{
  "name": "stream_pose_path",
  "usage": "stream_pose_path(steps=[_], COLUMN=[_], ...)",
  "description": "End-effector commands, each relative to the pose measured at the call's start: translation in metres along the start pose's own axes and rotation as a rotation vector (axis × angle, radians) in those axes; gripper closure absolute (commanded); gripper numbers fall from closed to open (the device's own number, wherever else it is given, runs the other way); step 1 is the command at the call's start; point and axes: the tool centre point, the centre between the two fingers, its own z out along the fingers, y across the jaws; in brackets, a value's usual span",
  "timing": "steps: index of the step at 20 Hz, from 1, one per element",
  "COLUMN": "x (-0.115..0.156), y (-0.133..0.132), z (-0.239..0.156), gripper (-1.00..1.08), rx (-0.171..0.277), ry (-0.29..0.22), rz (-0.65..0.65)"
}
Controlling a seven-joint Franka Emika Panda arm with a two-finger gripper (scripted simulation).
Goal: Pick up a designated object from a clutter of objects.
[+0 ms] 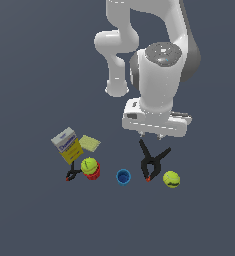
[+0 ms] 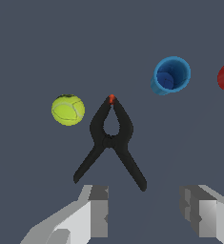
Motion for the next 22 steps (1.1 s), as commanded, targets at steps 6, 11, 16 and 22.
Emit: stream_pose_path(steps=[6, 11, 16, 22], x=[-0.016, -0.032, -0.047, -0.061], y=[-0.038, -0.06, -0.075, -0.086], z=[0.063, 0.105, 0.14, 0.168], gripper=[-0.2, -0.2, -0.2, -0.2], rx=[0.038, 0.055, 0.062, 0.064], ry=[-0.037, -0.065, -0.089, -0.108], rz=[0.186, 0.316, 0.43, 0.523])
